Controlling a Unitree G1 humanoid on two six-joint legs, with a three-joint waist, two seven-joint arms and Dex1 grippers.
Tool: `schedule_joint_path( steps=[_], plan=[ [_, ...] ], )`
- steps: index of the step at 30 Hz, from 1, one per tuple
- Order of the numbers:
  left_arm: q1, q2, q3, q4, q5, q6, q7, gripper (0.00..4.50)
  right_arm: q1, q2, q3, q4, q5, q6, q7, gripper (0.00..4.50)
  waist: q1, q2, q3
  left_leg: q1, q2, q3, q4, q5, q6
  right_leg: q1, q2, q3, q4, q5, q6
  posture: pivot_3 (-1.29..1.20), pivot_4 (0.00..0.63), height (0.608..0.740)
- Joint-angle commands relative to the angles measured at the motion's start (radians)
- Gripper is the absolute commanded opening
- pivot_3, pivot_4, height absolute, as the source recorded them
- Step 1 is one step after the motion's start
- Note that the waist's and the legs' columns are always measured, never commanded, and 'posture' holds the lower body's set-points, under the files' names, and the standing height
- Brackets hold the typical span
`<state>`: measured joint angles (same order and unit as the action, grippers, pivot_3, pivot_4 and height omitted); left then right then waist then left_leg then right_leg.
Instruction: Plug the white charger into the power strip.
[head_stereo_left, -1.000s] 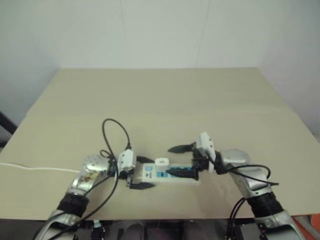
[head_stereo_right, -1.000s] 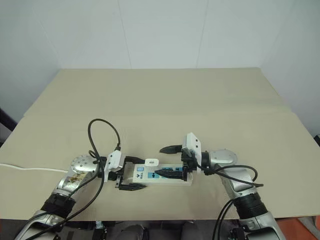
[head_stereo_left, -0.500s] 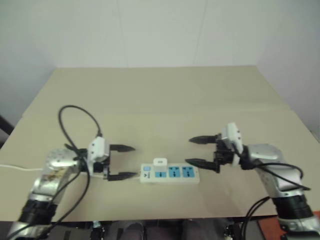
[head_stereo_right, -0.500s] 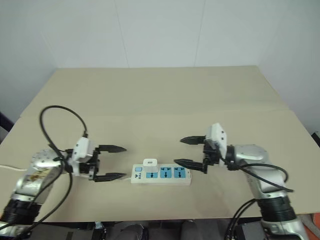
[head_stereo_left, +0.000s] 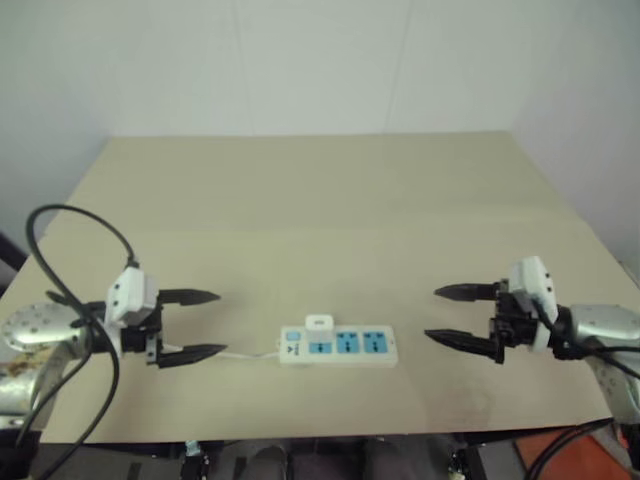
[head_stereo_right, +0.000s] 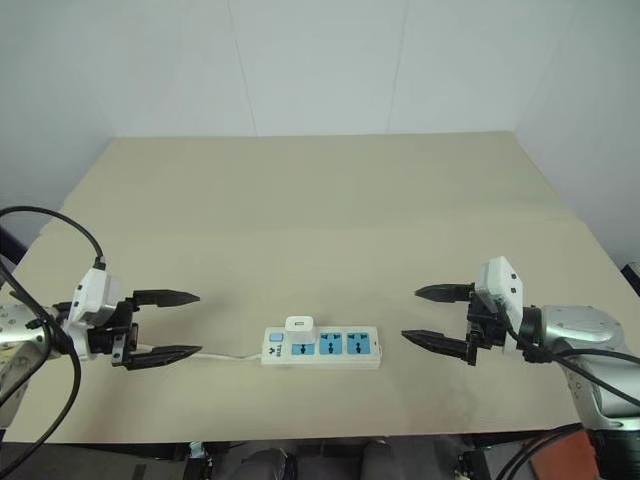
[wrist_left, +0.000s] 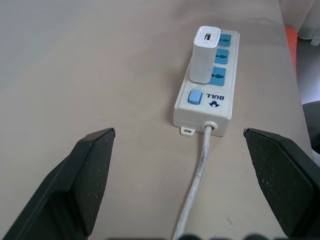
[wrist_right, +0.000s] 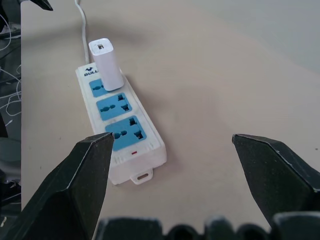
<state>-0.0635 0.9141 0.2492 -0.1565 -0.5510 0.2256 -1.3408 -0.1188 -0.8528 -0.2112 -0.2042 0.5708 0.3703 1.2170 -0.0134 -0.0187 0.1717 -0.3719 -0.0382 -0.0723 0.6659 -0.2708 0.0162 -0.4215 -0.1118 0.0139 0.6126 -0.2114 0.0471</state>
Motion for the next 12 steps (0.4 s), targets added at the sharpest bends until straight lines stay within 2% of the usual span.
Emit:
schedule_joint_path(
  steps=[1, 12],
  plan=[
    [-0.003, 0.006, 0.020, -0.037, -0.019, 0.007, 0.009, 4.48, 0.003, -0.014, -0.037, -0.040, 0.017, -0.010, -0.004, 4.50, 0.000, 0.000, 0.000, 0.000, 0.000, 0.000, 0.000, 0.000, 0.000, 0.000, 0.000, 0.000, 0.000, 0.000, 0.000, 0.00, 0.150, 0.740],
    [-0.035, 0.000, -0.006, -0.035, -0.014, 0.016, 0.015, 4.48, 0.027, -0.009, -0.036, -0.062, 0.017, -0.013, -0.009, 4.50, 0.001, 0.000, 0.000, 0.000, 0.000, 0.001, 0.000, 0.000, 0.000, 0.000, 0.000, 0.000, 0.000, 0.000, 0.000, 0.00, 0.150, 0.740]
  ],
)
